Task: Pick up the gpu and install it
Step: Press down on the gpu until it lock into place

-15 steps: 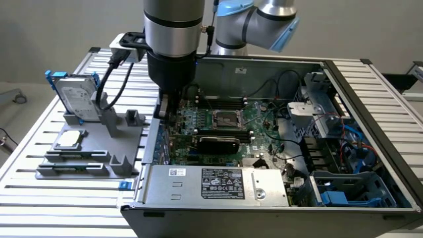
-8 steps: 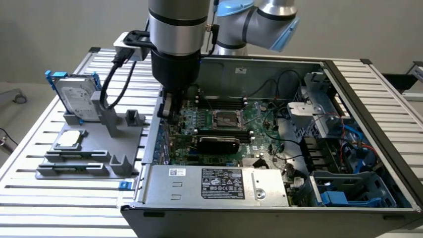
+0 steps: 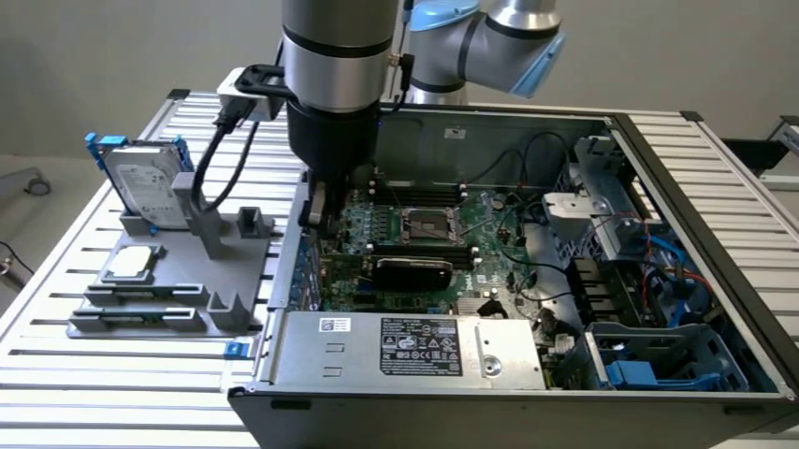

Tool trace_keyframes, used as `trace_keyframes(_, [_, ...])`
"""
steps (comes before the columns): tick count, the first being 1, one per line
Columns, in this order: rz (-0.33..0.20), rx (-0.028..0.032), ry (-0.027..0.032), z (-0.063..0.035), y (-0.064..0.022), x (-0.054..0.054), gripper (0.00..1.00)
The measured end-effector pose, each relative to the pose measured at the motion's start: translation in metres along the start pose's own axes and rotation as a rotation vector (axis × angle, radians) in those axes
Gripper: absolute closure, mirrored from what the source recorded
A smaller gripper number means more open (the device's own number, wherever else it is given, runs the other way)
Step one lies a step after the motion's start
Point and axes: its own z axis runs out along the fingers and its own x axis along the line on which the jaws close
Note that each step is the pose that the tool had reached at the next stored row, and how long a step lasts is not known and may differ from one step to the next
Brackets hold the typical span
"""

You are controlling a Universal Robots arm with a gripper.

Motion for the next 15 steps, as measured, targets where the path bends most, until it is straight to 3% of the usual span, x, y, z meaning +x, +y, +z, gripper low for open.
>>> trace_keyframes(10, [0.001,0.0012,0.0085,0.0057,-0.0004,0.0048,0.89])
trace_keyframes(15, [0.007,0.0013,0.0086,0.0066,-0.0002,0.0049,0.89])
